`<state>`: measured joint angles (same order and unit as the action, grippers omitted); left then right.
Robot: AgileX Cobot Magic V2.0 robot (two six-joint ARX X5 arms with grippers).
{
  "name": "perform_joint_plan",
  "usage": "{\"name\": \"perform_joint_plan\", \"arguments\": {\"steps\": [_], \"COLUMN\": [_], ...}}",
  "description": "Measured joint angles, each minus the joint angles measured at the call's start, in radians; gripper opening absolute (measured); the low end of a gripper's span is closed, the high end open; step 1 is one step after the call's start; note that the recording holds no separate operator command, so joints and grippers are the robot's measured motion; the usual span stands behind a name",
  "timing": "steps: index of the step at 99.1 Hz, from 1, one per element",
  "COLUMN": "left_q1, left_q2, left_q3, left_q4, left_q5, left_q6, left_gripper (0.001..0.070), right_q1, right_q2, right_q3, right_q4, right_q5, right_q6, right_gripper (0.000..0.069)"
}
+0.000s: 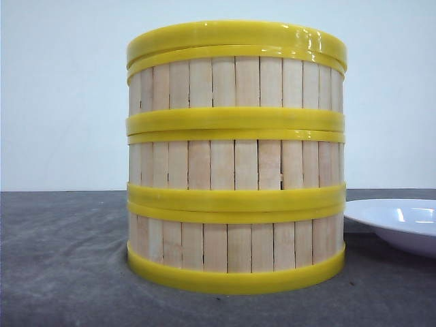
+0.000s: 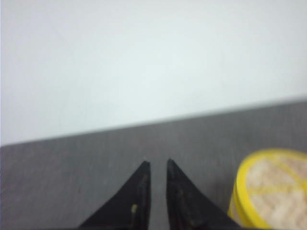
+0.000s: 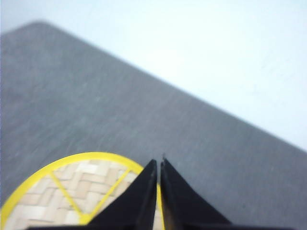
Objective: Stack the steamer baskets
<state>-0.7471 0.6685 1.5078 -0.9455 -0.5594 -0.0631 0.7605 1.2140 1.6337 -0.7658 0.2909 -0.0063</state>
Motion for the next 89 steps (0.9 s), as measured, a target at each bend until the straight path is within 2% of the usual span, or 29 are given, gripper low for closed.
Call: {"name": "perform_joint_plan", "arguments": {"steps": [11,21,29,38,47,61,89], "left_q1": [-0.002,-0.01,-0.011,-0.011,-0.011,-0.013,-0.013], "left_q2": [-0.209,-0.38,-0.468,-0.537,-0.57,-0.576,-0.576], "left_q3": [-0.225,-0.429,-0.575,-0.683,-0.708,-0.702,-0.701], "left_q4": [0.055,0.071,0.114,0.134,0.117,0.135,0.149], "left_q5": [-0.054,-0.065,-0.067,-0.08,-0.082,-0.088,-0.09], "left_q6": [0.004,0.006,0.009,0.011,0.01,0.001,-0.004], "left_gripper": [0.002,0.002,0.002,0.002,0.002,0.002,0.002], "right_q1": [-0.004,-0.027,-0.072,-0.113,-0.117,-0.115,-0.117], "right_q2": [-0.254,-0.488,-0.622,-0.697,-0.743,-0.815,-0.839], "right_q3": [-0.412,-0.756,-0.965,-1.13,-1.183,-1.155,-1.152], "right_q4": [0.318,0.561,0.65,0.653,0.61,0.668,0.658], "right_q5": [0.005,0.059,0.102,0.074,0.038,0.048,0.048], "right_q6": [-0.095,-0.161,-0.18,-0.188,-0.197,-0.2,-0.2], "right_gripper": [0.0007,0.0007,0.0007,0.0007,0.0007,0.0007,0.0007]}}
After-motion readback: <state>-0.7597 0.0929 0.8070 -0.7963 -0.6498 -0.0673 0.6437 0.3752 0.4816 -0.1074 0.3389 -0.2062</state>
